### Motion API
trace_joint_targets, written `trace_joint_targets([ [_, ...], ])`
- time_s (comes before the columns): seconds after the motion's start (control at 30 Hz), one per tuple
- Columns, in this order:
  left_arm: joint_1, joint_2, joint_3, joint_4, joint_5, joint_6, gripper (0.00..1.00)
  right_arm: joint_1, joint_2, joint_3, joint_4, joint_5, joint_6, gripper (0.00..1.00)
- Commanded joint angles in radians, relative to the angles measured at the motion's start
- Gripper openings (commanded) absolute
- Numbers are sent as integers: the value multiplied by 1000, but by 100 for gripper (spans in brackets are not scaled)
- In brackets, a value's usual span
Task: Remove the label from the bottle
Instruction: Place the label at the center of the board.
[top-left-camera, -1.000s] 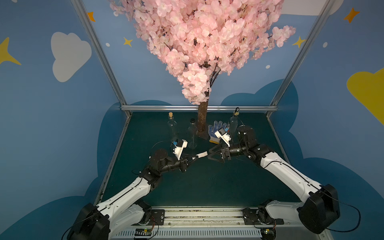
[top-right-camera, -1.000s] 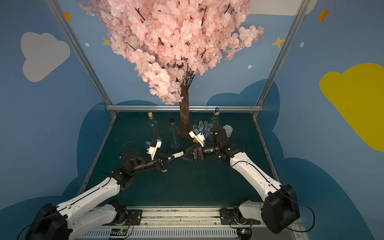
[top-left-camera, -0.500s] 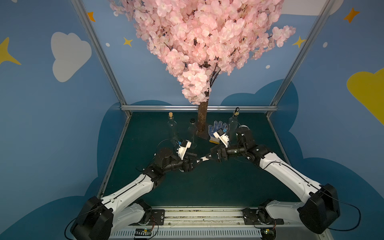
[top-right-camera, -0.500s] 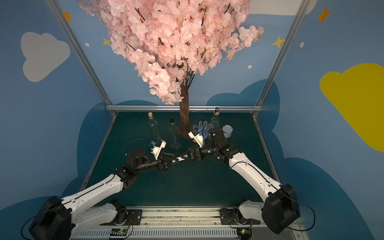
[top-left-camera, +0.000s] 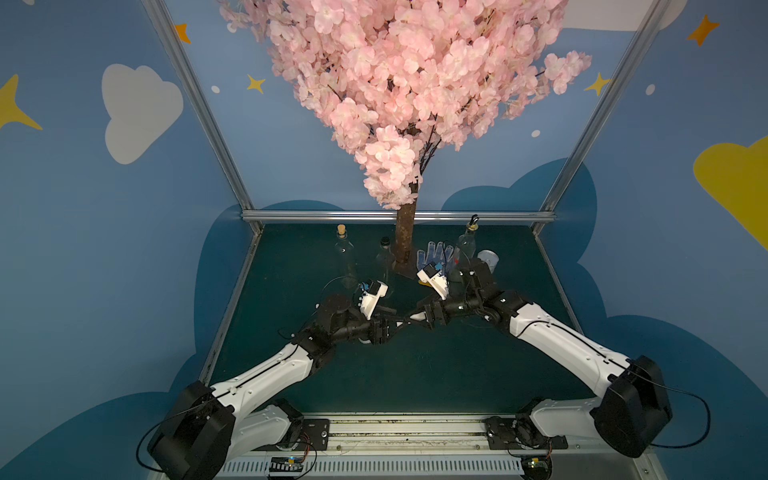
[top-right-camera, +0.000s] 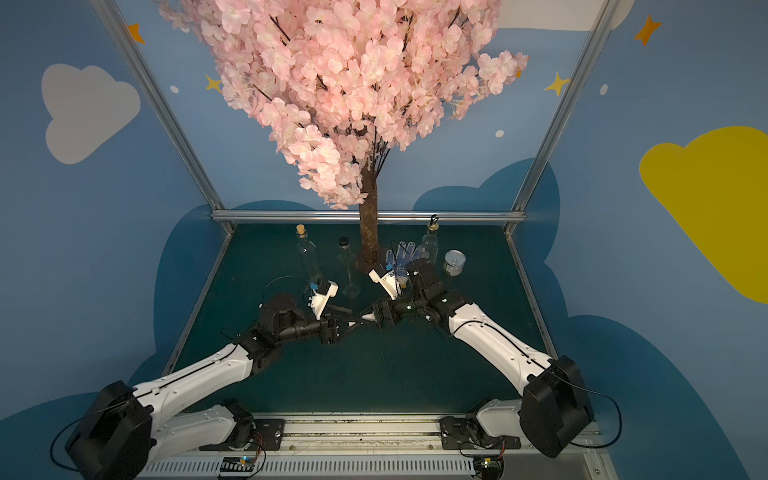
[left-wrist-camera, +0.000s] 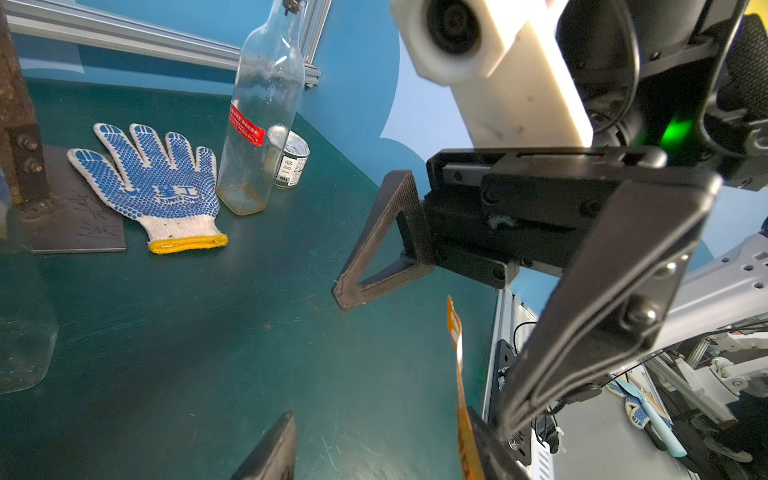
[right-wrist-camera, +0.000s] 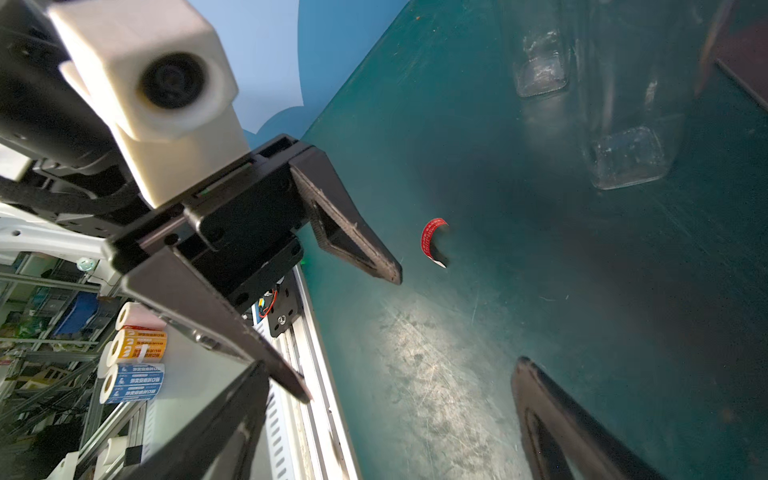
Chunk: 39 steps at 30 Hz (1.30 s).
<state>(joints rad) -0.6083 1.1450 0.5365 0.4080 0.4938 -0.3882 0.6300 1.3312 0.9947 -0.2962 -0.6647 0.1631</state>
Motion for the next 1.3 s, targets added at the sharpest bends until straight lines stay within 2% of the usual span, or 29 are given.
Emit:
trace_joint_targets([
  [0.0, -2, 11, 23, 30, 10, 17, 61, -7, 21, 11, -17, 49, -16, 91],
  [0.23, -2, 3, 7, 65, 31, 11, 61, -12, 125, 45, -39, 98, 11, 90],
  [0.4, -3, -8, -12, 98, 28, 0, 63, -32, 194, 90, -121, 145, 3, 89],
  [0.77, -2, -20, -47, 112, -2, -22, 65, -74, 111, 63, -162, 193, 0, 90],
  [0.9, -1, -34, -55, 123, 1, -32, 65, -141, 28, -7, -101, 58, 17, 84],
  [1.1, 16, -45, -55, 158, 52, -74, 65, -173, -101, -169, 188, -174, 192, 66],
  [1.17, 21, -45, -49, 175, 87, -96, 65, -173, -118, -186, 249, -246, 221, 57],
  [1.27, 28, -41, -39, 194, 126, -120, 65, -176, -125, -171, 280, -356, 214, 51],
])
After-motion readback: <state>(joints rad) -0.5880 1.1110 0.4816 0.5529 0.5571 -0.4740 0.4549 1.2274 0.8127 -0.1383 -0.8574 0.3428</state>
